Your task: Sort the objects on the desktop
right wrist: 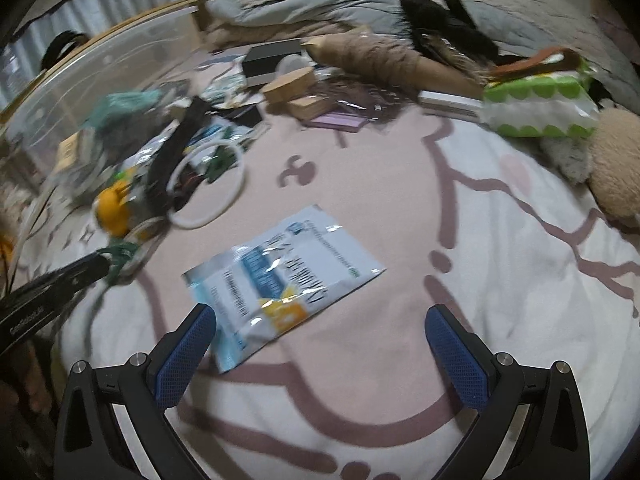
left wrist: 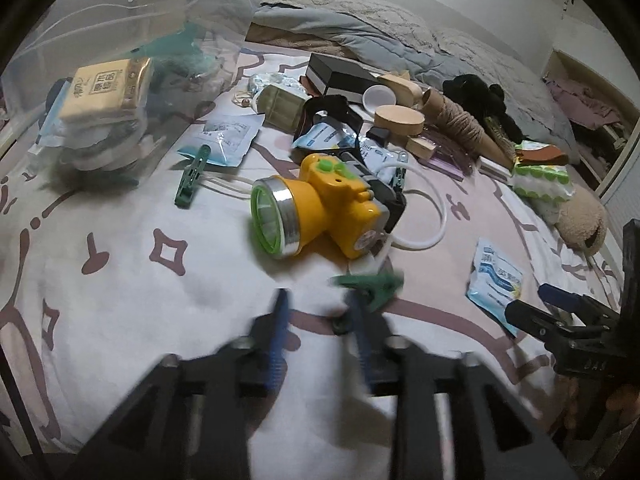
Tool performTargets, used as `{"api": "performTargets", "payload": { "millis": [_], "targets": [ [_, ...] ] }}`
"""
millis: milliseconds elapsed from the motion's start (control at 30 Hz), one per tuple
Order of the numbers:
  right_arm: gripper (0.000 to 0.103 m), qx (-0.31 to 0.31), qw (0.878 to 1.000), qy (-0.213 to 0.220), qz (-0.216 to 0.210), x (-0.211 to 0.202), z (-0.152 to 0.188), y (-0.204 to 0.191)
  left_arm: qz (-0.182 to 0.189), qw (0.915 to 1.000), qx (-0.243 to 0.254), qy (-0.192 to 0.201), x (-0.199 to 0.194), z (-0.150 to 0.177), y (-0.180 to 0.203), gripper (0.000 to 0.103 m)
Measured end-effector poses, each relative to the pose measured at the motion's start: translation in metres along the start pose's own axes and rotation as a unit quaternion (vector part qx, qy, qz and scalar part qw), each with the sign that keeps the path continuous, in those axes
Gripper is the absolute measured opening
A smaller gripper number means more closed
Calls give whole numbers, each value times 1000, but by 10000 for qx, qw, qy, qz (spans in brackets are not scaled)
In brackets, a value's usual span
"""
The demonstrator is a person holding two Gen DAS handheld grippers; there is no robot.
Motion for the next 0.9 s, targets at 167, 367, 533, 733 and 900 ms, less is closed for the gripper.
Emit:
{"api": "performTargets", "payload": {
  "millis": [167, 367, 533, 733, 900],
  "targets": [
    [103, 225, 9991, 257, -231, -1, -18, 13, 186, 9998, 122, -10, -7, 7, 8, 50],
    [103, -442, 9975, 454, -321, 8, -40, 9, -187, 9981, 552, -199, 4, 16, 17, 51],
    [103, -451, 9969, -32, -651, 27, -26, 0, -437, 9966, 676, -182, 9, 17, 16, 51],
    [103, -995, 9882, -269, -1129, 19, -9, -33, -675, 9963, 533, -79, 8, 13, 4, 51],
    [103, -1376, 9829, -388, -1158, 16, 2, -55, -952, 9941, 512, 15, 10, 9, -1, 51]
  ]
}}
Point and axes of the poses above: each gripper's, at about its wrist camera, not at the fingertips, and x roughly the way its jaws point, y to its right, z to its underside, the point moved 6 cm from there along x, roughly the way its jaws point, and after that the axes turned 4 degrees about -x, right-handed, at the moved point
